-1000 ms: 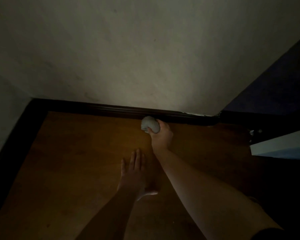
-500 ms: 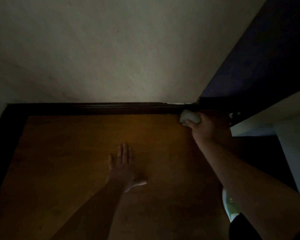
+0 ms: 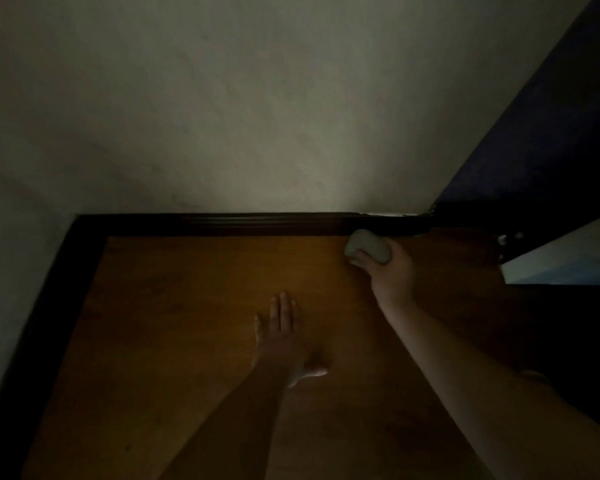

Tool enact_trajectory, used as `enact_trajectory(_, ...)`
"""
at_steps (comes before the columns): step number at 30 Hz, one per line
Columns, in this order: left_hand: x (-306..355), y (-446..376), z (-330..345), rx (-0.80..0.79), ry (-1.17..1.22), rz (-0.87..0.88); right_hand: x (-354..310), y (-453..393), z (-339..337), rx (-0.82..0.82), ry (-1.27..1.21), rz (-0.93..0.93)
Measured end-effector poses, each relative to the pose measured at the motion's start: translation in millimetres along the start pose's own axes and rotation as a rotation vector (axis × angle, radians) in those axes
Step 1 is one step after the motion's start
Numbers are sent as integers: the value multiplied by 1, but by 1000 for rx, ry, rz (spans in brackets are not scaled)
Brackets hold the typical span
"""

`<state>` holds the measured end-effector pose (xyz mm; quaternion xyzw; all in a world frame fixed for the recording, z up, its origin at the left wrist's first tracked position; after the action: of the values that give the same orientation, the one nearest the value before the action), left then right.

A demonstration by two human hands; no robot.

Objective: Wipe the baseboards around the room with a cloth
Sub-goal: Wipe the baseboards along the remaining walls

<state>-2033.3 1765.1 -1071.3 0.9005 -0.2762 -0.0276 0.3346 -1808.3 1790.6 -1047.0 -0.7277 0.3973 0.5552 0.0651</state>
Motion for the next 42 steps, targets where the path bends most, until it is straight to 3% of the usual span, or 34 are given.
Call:
enact_trajectory(7, -3, -6, 7, -12, 24, 5, -50, 22, 110, -34, 112, -104)
enact_trajectory(12, -4, -7, 9, -14, 23, -7, -58, 22, 125, 12, 139, -115)
enact_trajectory(20, -4, -2, 4, 0, 20, 5, -44, 1, 75, 90, 208, -161)
enact_trajectory(33, -3, -5, 3, -24, -45, -15, -4, -46, -88, 266, 255, -88)
enact_trajectory(42, 0, -4, 0, -16, -47, -35, 1, -45, -102, 302, 269, -64)
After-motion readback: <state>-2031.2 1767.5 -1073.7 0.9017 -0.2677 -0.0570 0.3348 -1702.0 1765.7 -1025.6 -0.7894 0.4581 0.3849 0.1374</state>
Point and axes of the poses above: each hand's wrist, its own y-axis away from the middle knuckle, its own z-axis out of the palm, x = y × z, the point moved 2 cm from there along -y, towards the middle knuckle, and after that the axes turned 6 degrees about z, right-handed, at the moved point
